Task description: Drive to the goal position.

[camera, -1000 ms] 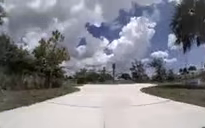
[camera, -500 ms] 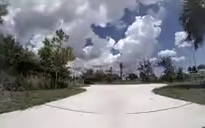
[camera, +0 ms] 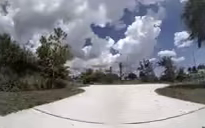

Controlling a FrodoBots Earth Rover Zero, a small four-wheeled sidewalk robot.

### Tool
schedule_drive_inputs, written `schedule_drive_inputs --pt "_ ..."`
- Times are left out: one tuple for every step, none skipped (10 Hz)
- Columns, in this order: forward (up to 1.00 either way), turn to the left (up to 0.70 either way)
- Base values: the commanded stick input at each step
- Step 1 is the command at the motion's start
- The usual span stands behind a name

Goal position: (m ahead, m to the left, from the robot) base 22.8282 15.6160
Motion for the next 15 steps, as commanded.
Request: schedule_drive_inputs --pt "0.70 0.00" --pt "0.70 0.00" --pt "0.70 0.00" --pt "0.70 0.00" --pt "0.70 0.00" --pt "0.70 0.00" --pt "0.70 0.00" --pt "0.70 0.00" --pt "0.70 0.00" --pt "0.70 0.00" --pt "0.70 0.00" --pt "0.70 0.00" --pt "0.70 0.00" --pt "0.70 0.00" --pt "0.70 0.00"
